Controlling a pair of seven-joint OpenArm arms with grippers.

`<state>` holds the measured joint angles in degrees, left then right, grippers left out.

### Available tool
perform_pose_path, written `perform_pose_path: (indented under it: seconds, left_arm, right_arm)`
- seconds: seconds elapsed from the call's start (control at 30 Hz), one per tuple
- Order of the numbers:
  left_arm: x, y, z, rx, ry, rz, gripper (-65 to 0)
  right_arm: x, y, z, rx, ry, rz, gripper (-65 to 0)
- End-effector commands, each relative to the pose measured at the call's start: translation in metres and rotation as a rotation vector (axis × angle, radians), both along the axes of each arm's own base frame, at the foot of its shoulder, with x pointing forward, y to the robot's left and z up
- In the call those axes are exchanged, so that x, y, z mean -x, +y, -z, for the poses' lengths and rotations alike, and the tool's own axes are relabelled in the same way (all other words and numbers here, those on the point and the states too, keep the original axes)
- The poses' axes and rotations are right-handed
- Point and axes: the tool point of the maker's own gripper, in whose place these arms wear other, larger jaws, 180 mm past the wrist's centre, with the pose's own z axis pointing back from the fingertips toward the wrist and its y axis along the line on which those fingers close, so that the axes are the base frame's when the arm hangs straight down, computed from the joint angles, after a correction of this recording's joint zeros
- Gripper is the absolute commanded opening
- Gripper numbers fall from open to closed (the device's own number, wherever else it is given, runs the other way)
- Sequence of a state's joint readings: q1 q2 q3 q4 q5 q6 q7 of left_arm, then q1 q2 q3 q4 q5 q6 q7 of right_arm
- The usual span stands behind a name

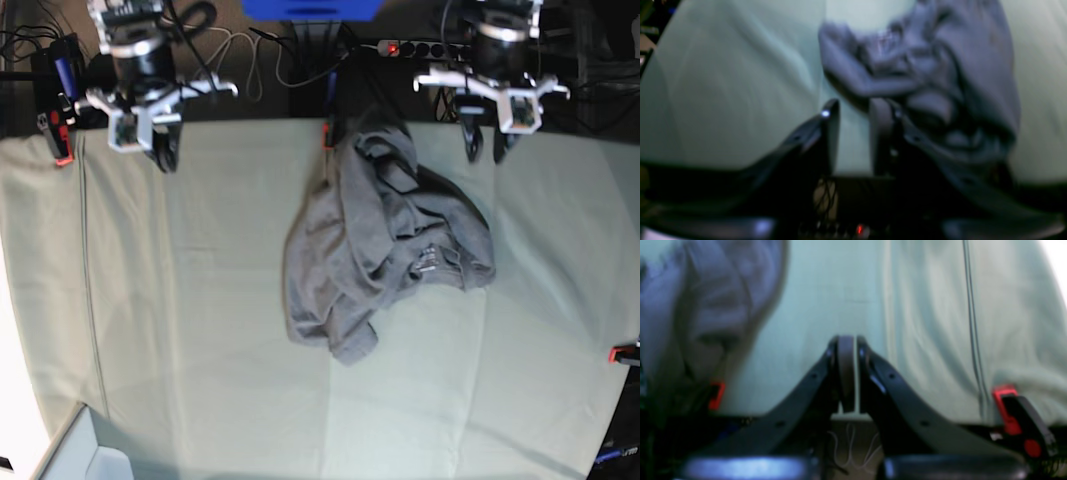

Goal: Layout the t-shirt on the table in an organized manner, then fold the t-shirt properly
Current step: 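Lower the left gripper onto the crumpled grey t-shirt and grasp it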

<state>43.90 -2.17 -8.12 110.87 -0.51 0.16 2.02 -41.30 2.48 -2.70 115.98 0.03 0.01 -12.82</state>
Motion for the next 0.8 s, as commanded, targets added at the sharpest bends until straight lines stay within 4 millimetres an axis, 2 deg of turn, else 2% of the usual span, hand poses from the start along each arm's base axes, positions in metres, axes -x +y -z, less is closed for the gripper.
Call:
perform_pose_path:
  seconds: [0.0,0.1,0.2,0.27,0.37,0.5,0.57,0.77]
  left_arm:
    - [-0.008,0.001,-0.009,-0.002,-0.043,-0.010,-43.8]
    - [-0.032,0.003,-0.010,0.008,-0.049,-0.029,-42.2]
    - [-0.052,0.010,-0.002,0.036,-0.013,-0.067,-42.0]
    - [-0.064,0.023,0.006,0.091,0.007,-0.123,-42.0]
    - [-0.077,0.045,0.024,0.211,0.047,-0.215,-42.0]
    - [-0.090,0.062,0.051,0.354,0.120,-0.290,-42.0]
    - [-0.098,0.064,0.061,0.401,0.151,-0.297,-40.7]
    - [-0.116,0.064,0.084,0.467,0.222,-0.300,-26.3]
  right_arm:
    - [-0.003,0.004,-0.005,-0.010,-0.013,-0.006,-63.9]
    - [-0.010,0.018,-0.001,-0.033,0.025,-0.034,-55.9]
    - [-0.010,0.034,0.000,-0.053,0.034,-0.094,-47.3]
    - [-0.010,0.040,-0.001,-0.062,0.034,-0.138,-42.1]
    - [-0.009,0.037,0.000,-0.054,0.037,-0.153,-36.5]
    - [-0.006,0.033,0.003,-0.046,0.048,-0.148,-35.2]
    - [-0.005,0.033,0.004,-0.046,0.051,-0.148,-35.2]
    - [-0.002,0.032,0.011,-0.036,0.098,-0.155,-35.2]
